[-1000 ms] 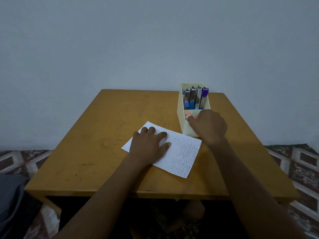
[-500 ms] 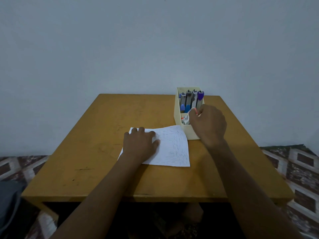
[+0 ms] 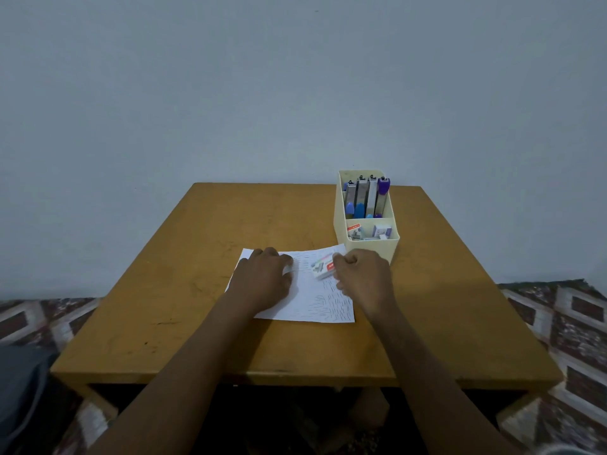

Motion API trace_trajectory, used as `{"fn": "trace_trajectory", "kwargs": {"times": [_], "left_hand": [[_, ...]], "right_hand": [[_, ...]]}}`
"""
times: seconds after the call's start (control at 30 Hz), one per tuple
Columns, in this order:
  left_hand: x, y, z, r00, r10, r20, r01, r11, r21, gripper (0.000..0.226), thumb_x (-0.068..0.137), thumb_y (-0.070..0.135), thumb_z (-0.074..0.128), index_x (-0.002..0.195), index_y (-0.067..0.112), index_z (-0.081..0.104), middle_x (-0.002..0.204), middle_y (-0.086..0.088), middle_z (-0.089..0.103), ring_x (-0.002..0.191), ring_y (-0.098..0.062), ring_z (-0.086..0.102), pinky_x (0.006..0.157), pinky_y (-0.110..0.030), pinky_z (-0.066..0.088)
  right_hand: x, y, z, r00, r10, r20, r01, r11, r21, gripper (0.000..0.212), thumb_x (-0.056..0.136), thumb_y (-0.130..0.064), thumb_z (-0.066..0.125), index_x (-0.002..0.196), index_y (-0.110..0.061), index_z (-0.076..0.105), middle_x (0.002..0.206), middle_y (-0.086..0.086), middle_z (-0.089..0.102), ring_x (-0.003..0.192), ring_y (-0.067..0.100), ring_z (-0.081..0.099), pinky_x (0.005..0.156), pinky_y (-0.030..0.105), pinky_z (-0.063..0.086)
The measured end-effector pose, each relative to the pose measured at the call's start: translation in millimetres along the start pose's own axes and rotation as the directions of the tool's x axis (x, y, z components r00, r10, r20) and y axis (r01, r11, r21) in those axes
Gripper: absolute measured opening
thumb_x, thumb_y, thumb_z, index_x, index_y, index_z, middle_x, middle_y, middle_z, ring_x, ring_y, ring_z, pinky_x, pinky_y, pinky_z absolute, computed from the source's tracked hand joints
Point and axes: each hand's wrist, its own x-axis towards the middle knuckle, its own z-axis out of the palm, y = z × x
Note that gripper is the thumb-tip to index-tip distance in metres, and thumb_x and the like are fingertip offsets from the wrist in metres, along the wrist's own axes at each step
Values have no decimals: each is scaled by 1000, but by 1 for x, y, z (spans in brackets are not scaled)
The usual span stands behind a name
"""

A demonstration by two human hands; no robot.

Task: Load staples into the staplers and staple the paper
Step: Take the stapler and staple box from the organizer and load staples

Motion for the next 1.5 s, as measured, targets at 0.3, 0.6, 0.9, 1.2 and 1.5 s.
{"fn": "trace_trajectory", "kwargs": {"times": [0.3, 0.6, 0.9, 1.2, 1.5], "left_hand": [[-3, -3, -1, 1000, -1, -4, 1, 1000, -17, 39, 94, 34, 47, 131, 24, 53, 128, -5, 54, 116, -25, 47, 91, -41, 45], [20, 20, -20, 980, 67, -189, -108, 970, -217, 39, 93, 27, 55, 131, 21, 54, 132, -4, 55, 119, -21, 49, 92, -29, 41], [90, 61, -48, 929, 115, -352, -221, 936, -276, 47, 93, 33, 57, 137, 23, 46, 142, -5, 45, 132, -23, 36, 103, -34, 36], [137, 76, -43, 938, 119, -326, -193, 959, -207, 40, 90, 32, 60, 127, 16, 56, 141, -9, 43, 131, -29, 29, 99, -42, 39], [129, 66, -60, 931, -22, -364, -249, 691, -678, 22, 85, 27, 69, 102, 13, 66, 106, -1, 67, 97, -16, 60, 85, -32, 49]], "right_hand": [[-5, 12, 9, 1000, 5, -25, -11, 971, -239, 26, 91, -35, 55, 103, -13, 57, 105, 3, 66, 87, 17, 64, 73, 25, 53], [13, -8, -19, 971, -170, -167, 153, 982, -111, 13, 93, -27, 55, 93, -14, 58, 81, -5, 60, 72, 8, 57, 63, 15, 46], [66, -18, -46, 918, -281, -281, 246, 957, -154, 16, 92, -17, 53, 103, -15, 65, 103, 2, 66, 82, 6, 52, 64, 8, 35], [87, -13, -43, 932, -310, -190, 266, 937, -225, 22, 92, -16, 53, 111, -13, 64, 110, 7, 63, 93, 15, 58, 75, 18, 41], [84, -16, -39, 915, -342, -213, 339, 939, -53, 22, 84, 0, 57, 103, -9, 64, 97, 3, 63, 85, 12, 55, 75, 19, 48]]}}
